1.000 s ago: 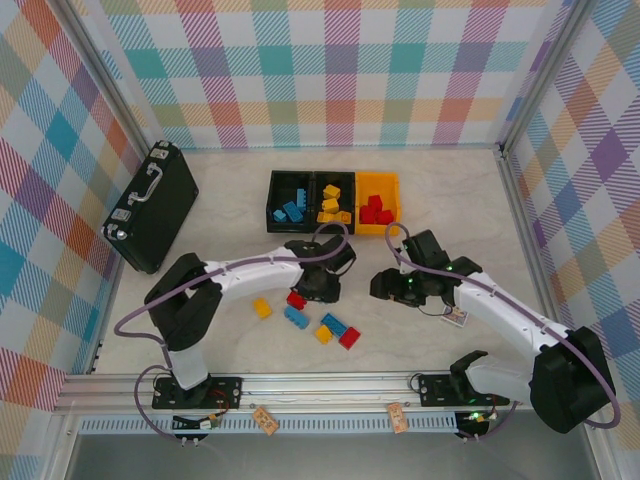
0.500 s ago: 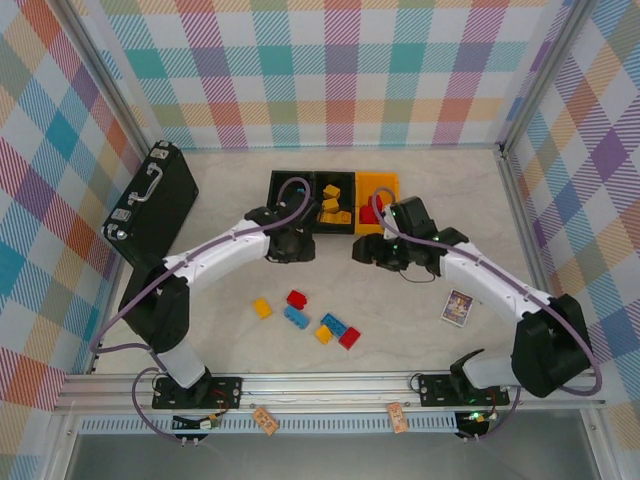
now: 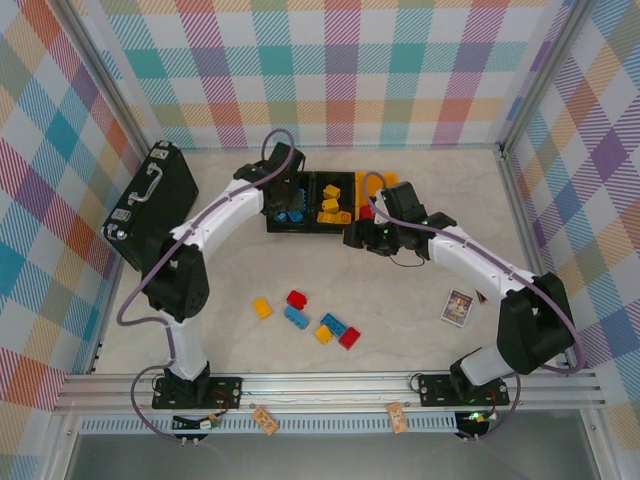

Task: Sort the legos into containers by color
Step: Place the lego in the container.

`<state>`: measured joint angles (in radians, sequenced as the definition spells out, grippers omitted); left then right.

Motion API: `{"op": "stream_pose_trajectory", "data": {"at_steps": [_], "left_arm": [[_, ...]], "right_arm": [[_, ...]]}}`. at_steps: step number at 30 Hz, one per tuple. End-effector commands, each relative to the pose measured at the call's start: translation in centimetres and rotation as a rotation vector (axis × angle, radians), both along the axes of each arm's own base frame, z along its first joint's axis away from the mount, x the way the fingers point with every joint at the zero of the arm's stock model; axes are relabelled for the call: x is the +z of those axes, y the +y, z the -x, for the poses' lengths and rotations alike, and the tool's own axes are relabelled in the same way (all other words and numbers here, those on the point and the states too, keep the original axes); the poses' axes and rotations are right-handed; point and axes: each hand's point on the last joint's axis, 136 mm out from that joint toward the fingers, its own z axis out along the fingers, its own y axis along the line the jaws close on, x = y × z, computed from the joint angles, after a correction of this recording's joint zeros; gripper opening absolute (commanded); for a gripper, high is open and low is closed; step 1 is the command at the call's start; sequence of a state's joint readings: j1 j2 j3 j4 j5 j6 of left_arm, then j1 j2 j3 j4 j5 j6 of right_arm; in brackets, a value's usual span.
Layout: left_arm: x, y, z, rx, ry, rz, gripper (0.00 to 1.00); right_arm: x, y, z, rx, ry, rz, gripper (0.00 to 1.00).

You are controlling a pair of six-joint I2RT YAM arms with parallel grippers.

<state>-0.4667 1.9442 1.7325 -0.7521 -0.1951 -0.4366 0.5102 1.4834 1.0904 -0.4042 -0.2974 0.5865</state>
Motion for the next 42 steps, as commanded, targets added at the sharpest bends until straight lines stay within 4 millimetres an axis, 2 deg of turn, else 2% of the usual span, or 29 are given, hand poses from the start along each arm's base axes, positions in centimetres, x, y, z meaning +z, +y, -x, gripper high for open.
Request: {"op": "stream_pose_trajectory", "data": {"at_steps": [1,7,12,20,23,27,31,34,42], "left_arm": [[-0.3,0.9,-1.9,0.000,0.006,-0.043,0.20],[-2.3,0.3,-5.4,0.013,0.014,-0.062,0.21],[-4.0,0.3,-7.3,0.036,0.033,-0.089,0.22],[-5.2,0.9,-8.1,0.063,0.039,-0.124,0.28],[-5.2,0.8,-8.1,0.063,0.040,-0.117,0.36],[-4.6,0.4,-8.2,0.055,0.029,-0.089,0.47],[-3.3,0.2,-8.2,0.052,0.007,-0.077,0.52],[-2.0,-0.1,-7.9,0.044,-0.008,-0.056,0.53],[2.3,-1.5,-4.5,-0.023,-0.054,0.014,0.57]], "right_arm": [[1.1,0.6,-0.8,0.022,-0.037,-0.015,0.57],[1.3,0.8,-1.5,0.019,-0.042,-0.007,0.57],[1.2,0.9,-1.7,0.019,-0.036,-0.004,0.57],[1.2,0.5,-1.7,0.013,-0.035,0.003,0.57],[1.2,0.4,-1.7,0.011,-0.033,0.004,0.57],[1.3,0.3,-1.5,0.012,-0.035,0.003,0.57],[1.4,0.2,-1.3,0.013,-0.035,0.003,0.57],[1.7,0.0,-0.9,0.011,-0.044,0.002,0.57],[1.7,-0.6,0.1,0.015,-0.047,0.002,0.57]]}}
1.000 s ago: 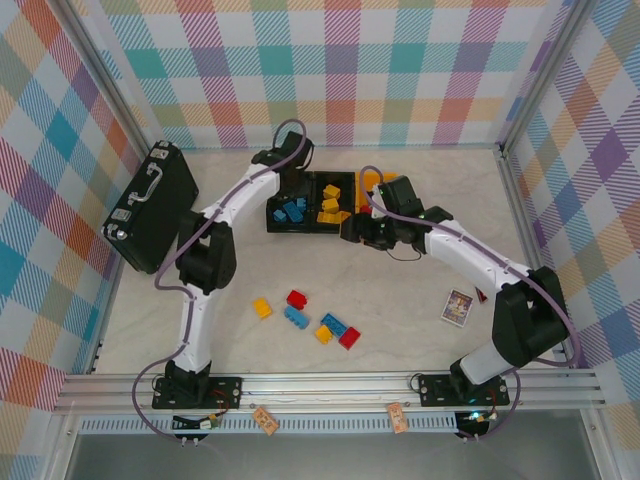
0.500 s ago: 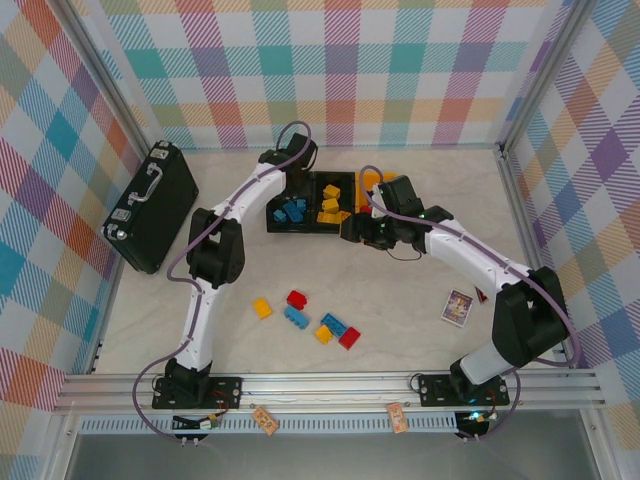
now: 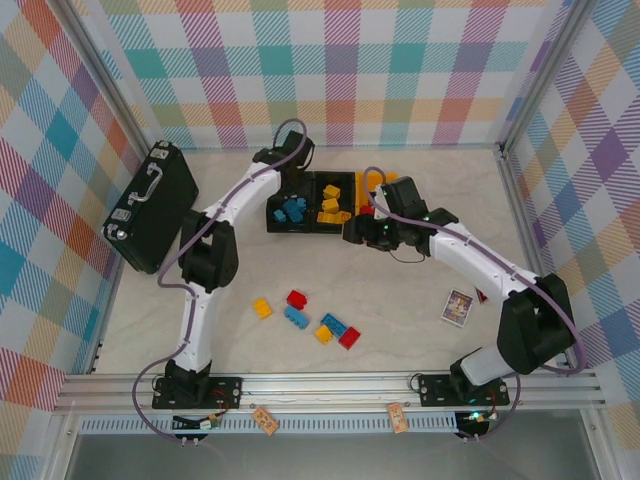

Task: Sort the legos into containers by color
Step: Place the lego in the container, then pick up the lego from the middle-left of the table.

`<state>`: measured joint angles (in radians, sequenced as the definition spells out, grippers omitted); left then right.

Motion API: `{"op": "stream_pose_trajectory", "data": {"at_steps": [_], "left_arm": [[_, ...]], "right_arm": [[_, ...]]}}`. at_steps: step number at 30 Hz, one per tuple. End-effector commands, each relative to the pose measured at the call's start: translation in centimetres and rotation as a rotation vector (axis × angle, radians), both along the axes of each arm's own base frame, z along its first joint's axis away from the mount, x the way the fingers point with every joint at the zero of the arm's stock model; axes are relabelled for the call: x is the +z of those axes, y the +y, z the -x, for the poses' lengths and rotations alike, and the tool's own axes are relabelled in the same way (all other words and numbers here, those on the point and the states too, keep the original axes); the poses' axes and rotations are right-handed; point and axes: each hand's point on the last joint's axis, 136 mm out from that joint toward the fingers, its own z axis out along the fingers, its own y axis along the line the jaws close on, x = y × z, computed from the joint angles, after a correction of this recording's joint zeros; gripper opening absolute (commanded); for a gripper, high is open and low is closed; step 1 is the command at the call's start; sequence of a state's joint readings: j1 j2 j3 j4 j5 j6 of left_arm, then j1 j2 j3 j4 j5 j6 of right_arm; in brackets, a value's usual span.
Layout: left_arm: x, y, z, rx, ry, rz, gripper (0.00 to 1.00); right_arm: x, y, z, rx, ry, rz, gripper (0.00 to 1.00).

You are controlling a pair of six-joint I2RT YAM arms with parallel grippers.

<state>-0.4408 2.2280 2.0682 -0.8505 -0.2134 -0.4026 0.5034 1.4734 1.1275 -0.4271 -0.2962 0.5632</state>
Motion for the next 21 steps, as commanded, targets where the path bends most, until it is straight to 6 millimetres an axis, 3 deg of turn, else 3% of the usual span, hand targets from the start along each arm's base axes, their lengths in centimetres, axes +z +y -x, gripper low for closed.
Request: {"op": "stream_pose_trajectory", "data": {"at_steps": [1,11,21], "left_arm": [[5.6,-0.7,1.5,-0.037,-0.091,0.074,0.57],[7.8,-0.4,7.8,-0.089,-0.086,0.109,0.58],[5.6,2.0,15.4,-0.055,-0.022,0.129,0.58]], "right_arm": [[0.1,-0.5,0.6,0.007,-0.011,0.004,0.57],[0.7,-0.4,1.4,0.031,-0.019,-0.019,0.58],[0.3,-0.3,3.0,0.097,-0.021,-0.007,0.58]]}}
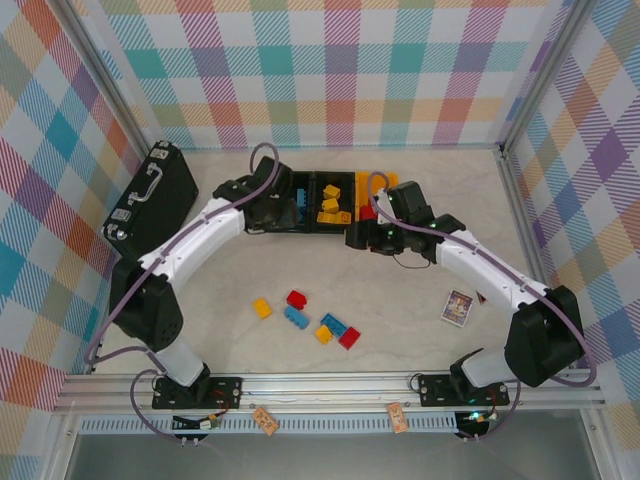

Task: Sort the legos into containers by color
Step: Pick up the lego from the middle-left of the table.

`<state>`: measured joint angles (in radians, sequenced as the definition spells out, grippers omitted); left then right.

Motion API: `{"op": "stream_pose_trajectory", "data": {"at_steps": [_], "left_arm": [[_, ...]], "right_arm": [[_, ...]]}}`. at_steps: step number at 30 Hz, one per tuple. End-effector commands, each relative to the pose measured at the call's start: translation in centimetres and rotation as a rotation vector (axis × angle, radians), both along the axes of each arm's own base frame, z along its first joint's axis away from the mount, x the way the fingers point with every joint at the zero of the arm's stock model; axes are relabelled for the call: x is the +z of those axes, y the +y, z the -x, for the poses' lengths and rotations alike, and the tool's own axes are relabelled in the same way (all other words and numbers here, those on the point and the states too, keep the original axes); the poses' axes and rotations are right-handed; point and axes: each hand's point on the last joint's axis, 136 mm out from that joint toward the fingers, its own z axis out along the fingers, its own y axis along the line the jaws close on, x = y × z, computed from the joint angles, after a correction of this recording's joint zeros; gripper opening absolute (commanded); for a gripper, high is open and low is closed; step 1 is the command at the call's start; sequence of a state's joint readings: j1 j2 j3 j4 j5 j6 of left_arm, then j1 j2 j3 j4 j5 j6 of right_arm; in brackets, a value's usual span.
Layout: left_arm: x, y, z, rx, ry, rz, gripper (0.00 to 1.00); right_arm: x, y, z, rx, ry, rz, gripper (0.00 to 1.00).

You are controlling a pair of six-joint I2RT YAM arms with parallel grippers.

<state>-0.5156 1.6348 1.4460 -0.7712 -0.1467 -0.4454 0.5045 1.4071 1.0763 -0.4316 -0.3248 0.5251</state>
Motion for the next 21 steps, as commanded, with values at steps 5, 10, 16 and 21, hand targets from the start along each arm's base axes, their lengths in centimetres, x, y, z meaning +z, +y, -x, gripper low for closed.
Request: {"op": "stream_pose_trajectory", "data": {"at_steps": [5,10,16,21], "left_arm": [[-1.8,0.6,5.4,-0.005,0.051,0.042,0.58],[-4.2,-0.4,8.6,-0.097,0.128,0.026,0.61],[-6.5,-2.1,11.5,-0.217,0.201,0.024,0.63],[-8.9,-3.6,13.3,-0.305,0.276,-0.022,0.66]], "right_arm": [[-0.8,-0.2,2.2,0.074,0.019,0.017,0.58],[-1.8,-0.6,3.6,0.107,0.038,0.037,0.58],[-3.3,-2.0,5.7,0.122,0.067,0.084,0.59],[-4.3,-2.8,6.7,0.107,0.090,0.100,0.59]]}}
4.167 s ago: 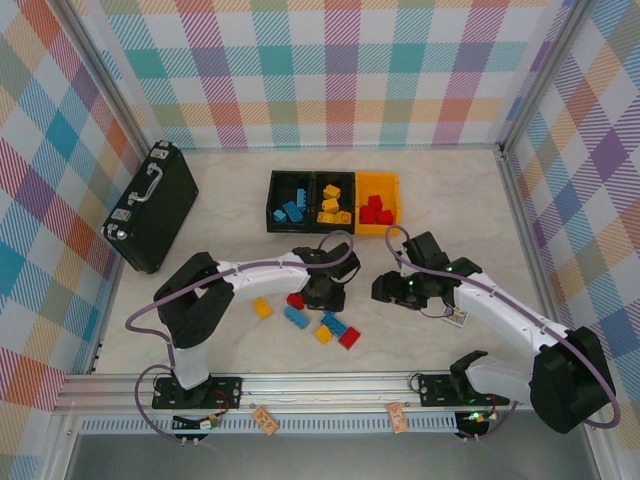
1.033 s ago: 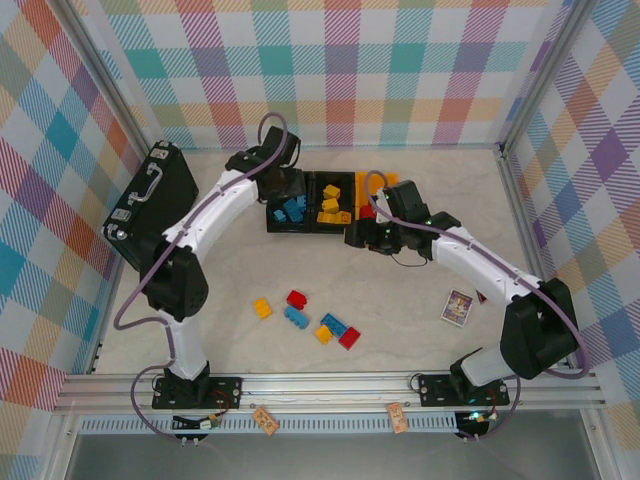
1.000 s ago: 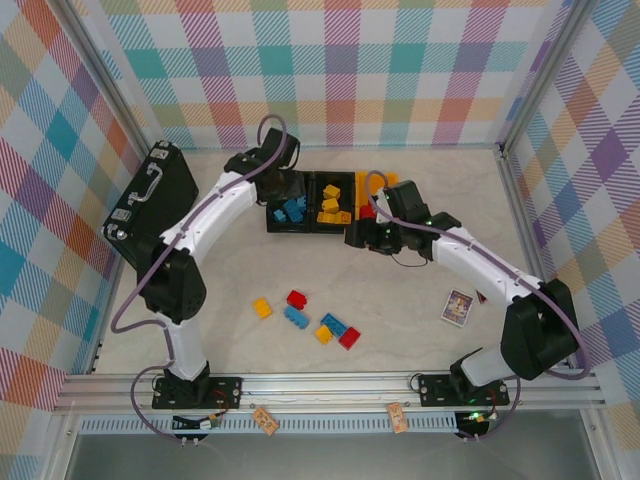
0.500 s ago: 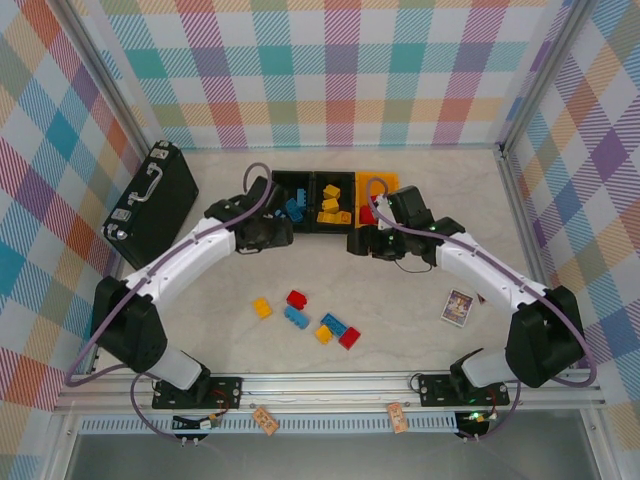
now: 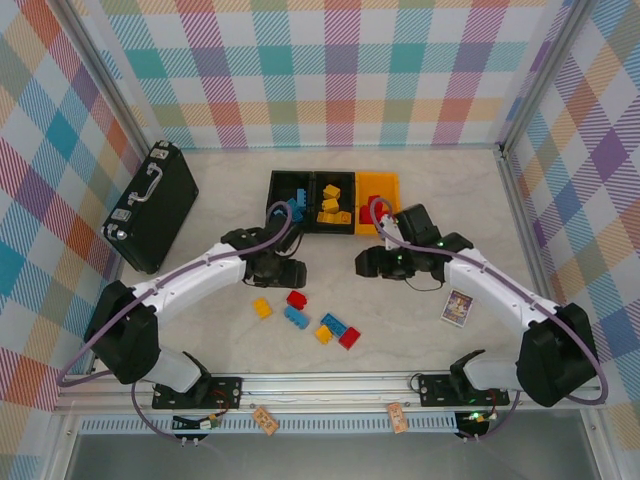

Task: Sort the legos into containers by color
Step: Pick up the lego from the middle-left of the table.

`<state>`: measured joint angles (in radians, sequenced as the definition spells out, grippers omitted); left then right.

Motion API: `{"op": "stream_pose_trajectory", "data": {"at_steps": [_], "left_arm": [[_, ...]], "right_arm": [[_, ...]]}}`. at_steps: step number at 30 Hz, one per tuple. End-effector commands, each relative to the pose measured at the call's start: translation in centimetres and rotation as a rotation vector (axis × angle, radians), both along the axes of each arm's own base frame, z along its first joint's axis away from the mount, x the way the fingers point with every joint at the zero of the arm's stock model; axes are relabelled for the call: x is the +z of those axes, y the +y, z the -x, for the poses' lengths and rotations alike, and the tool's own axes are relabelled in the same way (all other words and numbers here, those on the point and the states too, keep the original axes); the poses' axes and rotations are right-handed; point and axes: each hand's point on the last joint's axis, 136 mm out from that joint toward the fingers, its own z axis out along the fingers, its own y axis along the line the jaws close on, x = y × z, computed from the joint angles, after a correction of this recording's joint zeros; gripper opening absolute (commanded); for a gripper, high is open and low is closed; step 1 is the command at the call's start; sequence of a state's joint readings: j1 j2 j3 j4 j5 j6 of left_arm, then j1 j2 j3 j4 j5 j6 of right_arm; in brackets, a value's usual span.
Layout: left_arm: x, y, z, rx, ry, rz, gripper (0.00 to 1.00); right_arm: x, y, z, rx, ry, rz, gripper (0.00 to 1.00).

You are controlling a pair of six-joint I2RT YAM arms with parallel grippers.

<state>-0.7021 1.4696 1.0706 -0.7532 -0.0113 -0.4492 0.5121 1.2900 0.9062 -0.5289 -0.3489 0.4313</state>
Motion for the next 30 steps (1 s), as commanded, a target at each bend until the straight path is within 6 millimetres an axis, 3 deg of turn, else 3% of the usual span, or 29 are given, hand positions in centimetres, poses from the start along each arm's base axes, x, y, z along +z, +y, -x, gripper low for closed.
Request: {"op": "stream_pose_trajectory", "data": {"at_steps": [1,9,18,26,30], "left_arm": [[-1.9,-1.0,1.2,-0.078,0.055,-0.031,0.67],[-5.6,-1.2,1.8,-0.150,0.120,-0.158,0.68],[-7.6,-1.6,1.3,-0.154,0.134,-0.199,0.65],[-7.3,-2.1,0.7,-0.160,0.128,-0.201,0.51],[-6.5,-2.5,0.3,-0.158,0.108,-0.189,0.31]], "right_arm": [[-0.5,-0.5,1.2,0.013,0.012,0.019,0.59],[-1.0,-0.9,1.7,0.000,0.026,0.023,0.58],[-1.1,-0.9,1.6,-0.007,0.023,0.023,0.58],[-1.3,-1.1,1.6,-0.015,0.023,0.030,0.58],[-1.4,-1.1,1.6,-0.015,0.025,0.032,0.58]]}}
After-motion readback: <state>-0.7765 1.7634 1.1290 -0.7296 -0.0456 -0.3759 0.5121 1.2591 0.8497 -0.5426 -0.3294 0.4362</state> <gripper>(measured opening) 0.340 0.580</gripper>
